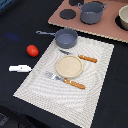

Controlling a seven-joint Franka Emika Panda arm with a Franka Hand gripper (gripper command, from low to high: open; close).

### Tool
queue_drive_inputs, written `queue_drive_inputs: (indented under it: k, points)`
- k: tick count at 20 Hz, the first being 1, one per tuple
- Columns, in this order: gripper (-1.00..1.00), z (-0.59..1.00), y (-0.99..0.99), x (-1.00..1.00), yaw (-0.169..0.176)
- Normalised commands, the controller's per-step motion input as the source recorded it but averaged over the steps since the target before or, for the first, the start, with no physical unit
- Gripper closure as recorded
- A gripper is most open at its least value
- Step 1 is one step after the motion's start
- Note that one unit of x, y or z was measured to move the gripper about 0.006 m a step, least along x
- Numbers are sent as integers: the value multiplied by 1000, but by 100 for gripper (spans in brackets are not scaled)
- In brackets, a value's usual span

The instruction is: Place the pan onto the stove and place the fish and sausage into the pan.

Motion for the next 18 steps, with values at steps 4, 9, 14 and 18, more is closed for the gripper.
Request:
queue_drive_inputs:
  k: [4, 9, 14, 18]
  points:
    - [-100, -38, -150, 496, -49]
    - [-100, -148, -220, 646, -80]
    - [-100, -245, -147, 590, -78]
    - [-100, -448, -235, 321, -63]
